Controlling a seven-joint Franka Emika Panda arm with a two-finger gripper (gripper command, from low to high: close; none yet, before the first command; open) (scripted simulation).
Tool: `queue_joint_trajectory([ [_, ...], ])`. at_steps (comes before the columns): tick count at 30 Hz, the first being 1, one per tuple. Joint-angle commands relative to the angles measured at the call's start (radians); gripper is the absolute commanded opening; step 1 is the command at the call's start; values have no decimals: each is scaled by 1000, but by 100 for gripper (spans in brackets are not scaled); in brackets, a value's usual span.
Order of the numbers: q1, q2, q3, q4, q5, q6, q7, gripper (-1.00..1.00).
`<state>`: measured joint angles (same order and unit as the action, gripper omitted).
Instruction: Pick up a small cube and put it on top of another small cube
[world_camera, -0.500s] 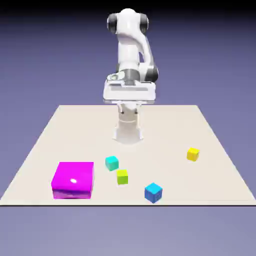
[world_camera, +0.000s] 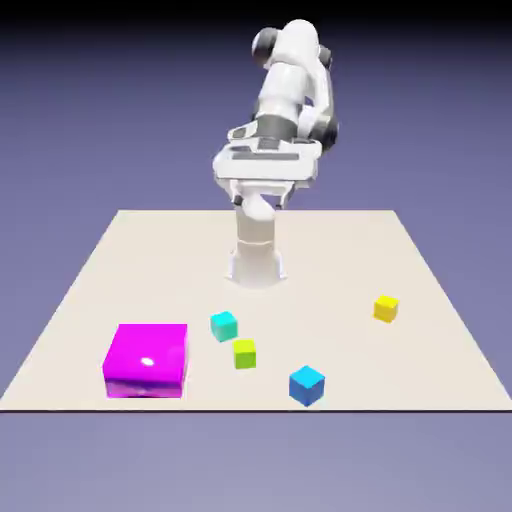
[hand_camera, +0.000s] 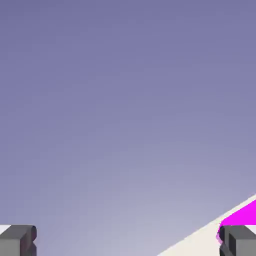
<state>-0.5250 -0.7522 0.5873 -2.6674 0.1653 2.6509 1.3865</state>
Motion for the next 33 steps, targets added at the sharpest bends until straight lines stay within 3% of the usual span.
queue_joint_trajectory([
  [1,-33,-11,36,9,10,-24,40,0],
  [33,-1094,-371,1196,290,337,-786,1314,0],
])
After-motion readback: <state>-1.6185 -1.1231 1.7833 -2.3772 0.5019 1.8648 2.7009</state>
